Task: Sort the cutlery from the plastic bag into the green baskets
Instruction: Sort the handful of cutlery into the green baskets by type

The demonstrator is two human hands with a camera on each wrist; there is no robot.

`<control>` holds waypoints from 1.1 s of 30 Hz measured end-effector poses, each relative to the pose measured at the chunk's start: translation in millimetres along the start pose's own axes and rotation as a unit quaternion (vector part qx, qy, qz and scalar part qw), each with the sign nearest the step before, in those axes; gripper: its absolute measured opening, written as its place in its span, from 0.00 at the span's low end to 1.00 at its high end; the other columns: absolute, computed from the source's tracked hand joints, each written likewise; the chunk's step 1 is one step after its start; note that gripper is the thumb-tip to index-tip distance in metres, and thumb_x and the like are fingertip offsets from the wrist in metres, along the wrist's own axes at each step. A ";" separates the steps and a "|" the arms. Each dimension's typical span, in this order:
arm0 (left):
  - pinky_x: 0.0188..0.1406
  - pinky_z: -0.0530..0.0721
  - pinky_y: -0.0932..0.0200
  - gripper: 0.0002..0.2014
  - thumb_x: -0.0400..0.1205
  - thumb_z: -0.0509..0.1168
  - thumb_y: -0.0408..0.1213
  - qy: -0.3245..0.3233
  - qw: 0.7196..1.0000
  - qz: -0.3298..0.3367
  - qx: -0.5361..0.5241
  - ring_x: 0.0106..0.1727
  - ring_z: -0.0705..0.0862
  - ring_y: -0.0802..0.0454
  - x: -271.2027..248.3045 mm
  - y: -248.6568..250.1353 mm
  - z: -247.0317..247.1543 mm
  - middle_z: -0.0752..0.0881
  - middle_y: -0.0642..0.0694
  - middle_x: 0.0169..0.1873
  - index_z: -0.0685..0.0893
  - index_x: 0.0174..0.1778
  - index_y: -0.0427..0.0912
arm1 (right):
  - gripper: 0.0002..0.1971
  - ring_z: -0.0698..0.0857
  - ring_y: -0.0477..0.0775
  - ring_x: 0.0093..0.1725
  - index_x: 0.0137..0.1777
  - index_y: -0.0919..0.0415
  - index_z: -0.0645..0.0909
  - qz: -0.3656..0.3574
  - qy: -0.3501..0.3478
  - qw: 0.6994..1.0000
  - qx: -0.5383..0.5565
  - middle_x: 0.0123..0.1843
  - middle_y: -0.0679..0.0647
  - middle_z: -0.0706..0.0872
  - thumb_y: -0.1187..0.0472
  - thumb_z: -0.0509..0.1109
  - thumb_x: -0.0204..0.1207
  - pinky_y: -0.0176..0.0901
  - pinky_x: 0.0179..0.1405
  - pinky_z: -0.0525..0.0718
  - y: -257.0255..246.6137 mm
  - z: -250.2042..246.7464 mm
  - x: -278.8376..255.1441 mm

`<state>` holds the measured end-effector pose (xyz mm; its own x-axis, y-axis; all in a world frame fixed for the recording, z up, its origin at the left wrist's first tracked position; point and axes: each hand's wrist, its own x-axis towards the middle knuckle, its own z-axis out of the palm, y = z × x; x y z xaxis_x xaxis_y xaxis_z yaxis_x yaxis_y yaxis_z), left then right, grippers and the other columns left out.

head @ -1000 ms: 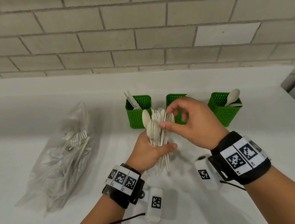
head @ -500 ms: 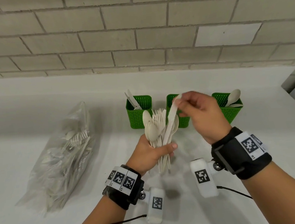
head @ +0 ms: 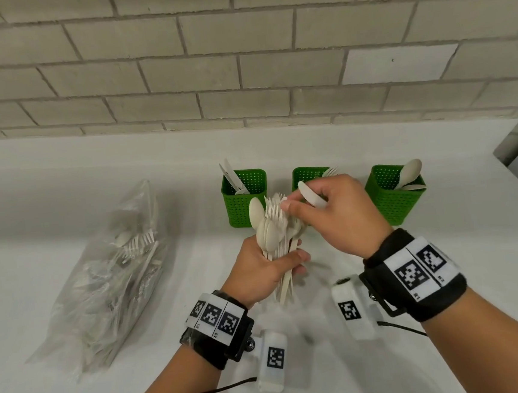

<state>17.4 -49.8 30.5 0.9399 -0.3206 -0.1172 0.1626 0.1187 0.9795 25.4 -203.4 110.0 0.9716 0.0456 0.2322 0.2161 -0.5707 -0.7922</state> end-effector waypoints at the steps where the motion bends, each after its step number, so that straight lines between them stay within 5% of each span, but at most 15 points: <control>1: 0.43 0.89 0.45 0.07 0.76 0.74 0.22 -0.001 1.000 0.002 -0.005 0.42 0.89 0.36 -0.4 -0.3 -0.5 0.88 0.42 0.37 0.85 0.46 0.33 | 0.06 0.87 0.48 0.35 0.40 0.56 0.91 -0.004 0.000 1.000 -0.006 0.34 0.49 0.90 0.54 0.76 0.75 0.46 0.39 0.85 0.4 0.3 2.2; 6: 0.34 0.87 0.54 0.06 0.75 0.73 0.21 -0.001 1.000 0.022 0.009 0.44 0.90 0.37 -1.6 1.3 -3.3 0.87 0.43 0.37 0.86 0.42 0.34 | 0.08 0.85 0.48 0.35 0.38 0.56 0.88 -0.011 -0.034 0.999 -0.038 0.34 0.50 0.88 0.57 0.73 0.77 0.40 0.37 0.82 -2.5 3.0 6.4; 11: 0.34 0.88 0.54 0.06 0.77 0.73 0.22 -0.006 1.000 0.012 0.019 0.43 0.90 0.38 -1.9 -0.1 -5.6 0.90 0.46 0.36 0.86 0.41 0.36 | 0.06 0.84 0.45 0.36 0.41 0.58 0.88 0.002 0.063 0.998 0.030 0.37 0.50 0.89 0.59 0.71 0.78 0.36 0.37 0.81 -7.1 -3.6 10.9; 14: 0.36 0.89 0.51 0.05 0.76 0.74 0.23 -0.002 0.999 0.014 0.037 0.46 0.89 0.30 -0.2 -1.2 -3.3 0.89 0.45 0.37 0.87 0.41 0.37 | 0.08 0.84 0.45 0.34 0.40 0.56 0.89 -0.006 -0.012 1.000 -0.019 0.33 0.50 0.88 0.53 0.75 0.76 0.36 0.35 0.81 -10.3 1.2 7.8; 17: 0.35 0.90 0.52 0.05 0.76 0.75 0.24 0.003 0.999 0.019 0.042 0.49 0.88 0.29 0.7 -1.8 -1.2 0.88 0.41 0.39 0.87 0.42 0.36 | 0.10 0.86 0.49 0.35 0.37 0.58 0.90 0.012 -0.004 1.000 -0.016 0.34 0.53 0.89 0.53 0.76 0.75 0.38 0.34 0.80 -5.5 3.4 9.2; 20: 0.36 0.90 0.51 0.05 0.76 0.75 0.26 0.015 0.998 0.031 0.049 0.48 0.88 0.29 0.6 -1.8 -2.7 0.88 0.39 0.40 0.86 0.44 0.37 | 0.07 0.87 0.44 0.36 0.37 0.57 0.91 0.023 0.009 0.999 0.031 0.35 0.47 0.90 0.54 0.79 0.72 0.33 0.37 0.81 -5.1 1.2 8.6; 24: 0.36 0.89 0.52 0.05 0.76 0.75 0.26 0.011 0.997 0.047 0.056 0.41 0.89 0.32 -1.8 1.0 -6.8 0.89 0.34 0.40 0.86 0.43 0.38 | 0.04 0.86 0.37 0.35 0.45 0.59 0.92 0.039 -0.065 0.993 0.093 0.37 0.44 0.91 0.60 0.78 0.73 0.28 0.38 0.80 -8.2 -3.5 8.5; 29: 0.37 0.88 0.51 0.06 0.76 0.75 0.26 -0.004 0.995 0.063 0.078 0.33 0.87 0.44 -4.9 1.2 -9.5 0.90 0.40 0.36 0.86 0.42 0.40 | 0.04 0.90 0.47 0.46 0.47 0.59 0.92 0.031 -0.108 0.989 0.094 0.43 0.49 0.93 0.62 0.77 0.75 0.41 0.52 0.87 -4.8 -3.9 11.4; 33: 0.35 0.88 0.50 0.06 0.77 0.74 0.27 -0.002 0.990 0.083 0.116 0.33 0.87 0.40 -4.1 2.9 -12.0 0.90 0.35 0.37 0.86 0.40 0.40 | 0.03 0.89 0.45 0.43 0.43 0.56 0.91 0.020 -0.085 0.991 0.097 0.40 0.48 0.92 0.61 0.76 0.75 0.40 0.49 0.87 -5.3 -1.2 10.6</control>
<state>17.7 -36.8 31.9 0.9465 -0.3189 0.0494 -0.0683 -0.0482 0.9965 34.5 -201.0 117.3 0.9784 0.1730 0.1129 0.1754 -0.4069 -0.8965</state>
